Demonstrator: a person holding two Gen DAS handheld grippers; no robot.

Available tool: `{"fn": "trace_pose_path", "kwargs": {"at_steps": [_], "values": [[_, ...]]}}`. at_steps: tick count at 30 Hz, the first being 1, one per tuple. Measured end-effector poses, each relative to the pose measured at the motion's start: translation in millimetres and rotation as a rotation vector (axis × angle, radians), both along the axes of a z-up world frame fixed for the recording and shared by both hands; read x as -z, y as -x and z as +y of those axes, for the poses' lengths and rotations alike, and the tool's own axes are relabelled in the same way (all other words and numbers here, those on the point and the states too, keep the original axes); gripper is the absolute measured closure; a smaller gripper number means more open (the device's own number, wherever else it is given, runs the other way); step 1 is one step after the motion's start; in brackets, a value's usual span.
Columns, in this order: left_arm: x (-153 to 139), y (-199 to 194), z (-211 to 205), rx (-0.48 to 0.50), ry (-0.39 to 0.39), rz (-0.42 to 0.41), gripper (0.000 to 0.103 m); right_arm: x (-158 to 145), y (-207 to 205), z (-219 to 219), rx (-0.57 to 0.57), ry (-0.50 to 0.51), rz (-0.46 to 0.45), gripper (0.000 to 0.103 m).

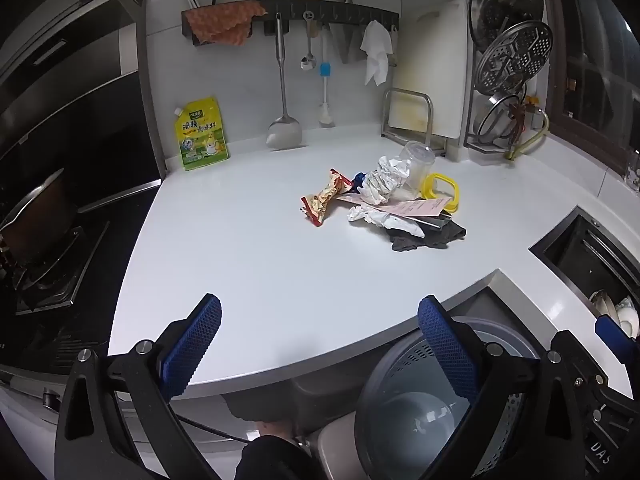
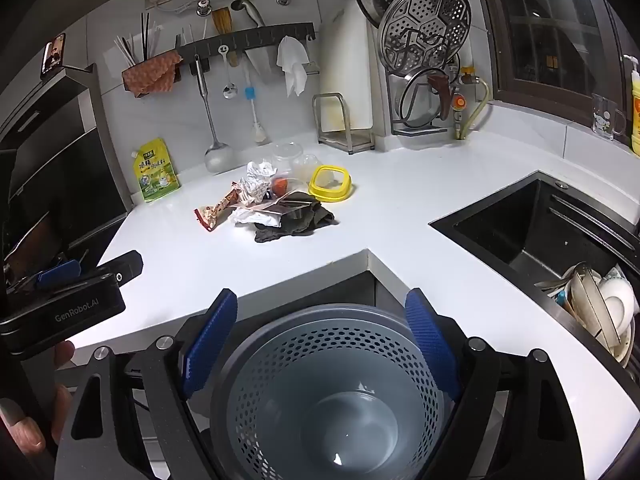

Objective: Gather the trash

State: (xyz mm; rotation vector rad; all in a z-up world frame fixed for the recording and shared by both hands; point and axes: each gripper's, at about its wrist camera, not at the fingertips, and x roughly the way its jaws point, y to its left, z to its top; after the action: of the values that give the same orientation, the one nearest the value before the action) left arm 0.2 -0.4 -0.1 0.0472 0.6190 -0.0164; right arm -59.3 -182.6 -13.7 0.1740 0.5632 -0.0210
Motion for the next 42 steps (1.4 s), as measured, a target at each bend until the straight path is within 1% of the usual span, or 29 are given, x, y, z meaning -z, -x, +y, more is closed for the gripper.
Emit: {"fn": "trace_pose_path", "kwargs": {"at_steps": [6, 7, 12, 14, 25, 30, 42], "values": [[0, 0, 0, 0.000, 0.005, -0.003, 0.006, -2, 1, 0, -0.002, -0.001, -0.003, 0.021], [-6, 0, 7, -0.002, 0.008, 0.000, 0.006, -1, 2, -2, -0.002, -0.001, -0.002, 0.021], [-11, -2, 13, -0.001, 0.007, 0.002, 0.006, -2, 2, 0, 0.001, 0.007, -0.002, 0.021], [-6, 1, 7, -0.003, 0.008, -0.004, 0.006, -2, 2, 0, 0.002, 0.009, -0.003, 0.021], [-4, 4, 11, 0.000, 0.006, 0.000, 0.006, -1, 2, 1, 0.002, 0.011, -0.003, 0.021], [-3, 3, 11, 0.000, 0.001, 0.003, 0.006, -7, 6, 4, 0.002, 0.009, -0.001, 0.021], [-1, 4, 5, 0.000, -0.006, 0.003, 0.006, -2, 1, 2, 0.005, 0.009, 0.004, 0.021]]}}
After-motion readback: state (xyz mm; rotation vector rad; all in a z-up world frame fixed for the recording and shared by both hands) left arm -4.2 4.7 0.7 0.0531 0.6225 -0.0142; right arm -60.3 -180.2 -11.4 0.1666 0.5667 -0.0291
